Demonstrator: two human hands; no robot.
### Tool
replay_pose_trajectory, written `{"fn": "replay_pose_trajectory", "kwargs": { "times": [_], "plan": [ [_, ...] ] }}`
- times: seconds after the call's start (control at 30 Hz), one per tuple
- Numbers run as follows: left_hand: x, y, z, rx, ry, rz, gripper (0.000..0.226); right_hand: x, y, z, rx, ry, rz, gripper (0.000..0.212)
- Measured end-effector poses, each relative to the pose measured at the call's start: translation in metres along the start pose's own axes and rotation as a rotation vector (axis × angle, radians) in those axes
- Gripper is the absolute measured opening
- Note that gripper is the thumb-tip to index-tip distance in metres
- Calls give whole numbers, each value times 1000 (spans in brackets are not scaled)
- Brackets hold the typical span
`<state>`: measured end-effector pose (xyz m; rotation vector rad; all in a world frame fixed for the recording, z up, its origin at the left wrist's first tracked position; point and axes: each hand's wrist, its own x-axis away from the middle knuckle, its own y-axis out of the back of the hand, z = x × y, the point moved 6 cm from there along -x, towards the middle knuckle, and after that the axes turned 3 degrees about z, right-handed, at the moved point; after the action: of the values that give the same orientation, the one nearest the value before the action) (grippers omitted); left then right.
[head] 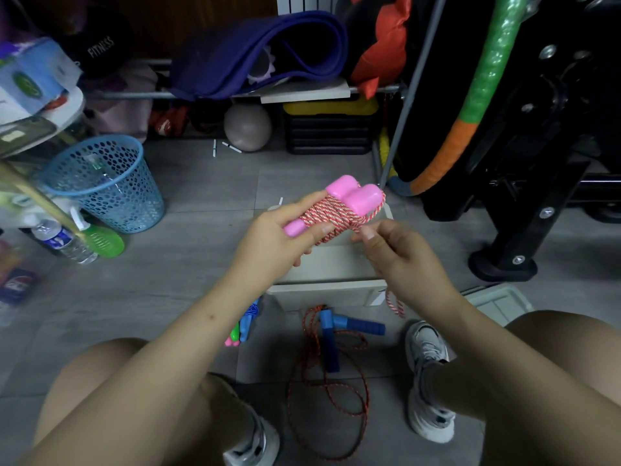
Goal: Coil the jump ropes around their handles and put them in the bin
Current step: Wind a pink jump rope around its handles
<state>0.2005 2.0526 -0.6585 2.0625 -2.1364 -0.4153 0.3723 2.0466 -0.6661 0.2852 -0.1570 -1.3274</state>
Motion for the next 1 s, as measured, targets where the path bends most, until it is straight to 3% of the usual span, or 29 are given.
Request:
{"fn": "replay_pose_trajectory", "kwargs": {
  "times": [0.2,0.33,0.47,0.73,0.93,1.0],
  "plan": [
    [5,-10,2,-302,-90,214,56,0,22,31,453,245,-10,10],
    [15,-19,-3,-384,-123,351,65,-6,23,30,689,225,62,21],
    [20,-19,-7,-310,-122,404,62,-12,27,29,534,154,110,19],
    [36,-22,-13,-20,11,468,49,-16,19,22,99,121,471,19],
    [38,-21,-12,-42,15,541,53,-22,18,8,-149,73,468,55],
    [38,-19,-12,-48,32,549,53,-21,17,10,-181,95,472,53]
  ]
}}
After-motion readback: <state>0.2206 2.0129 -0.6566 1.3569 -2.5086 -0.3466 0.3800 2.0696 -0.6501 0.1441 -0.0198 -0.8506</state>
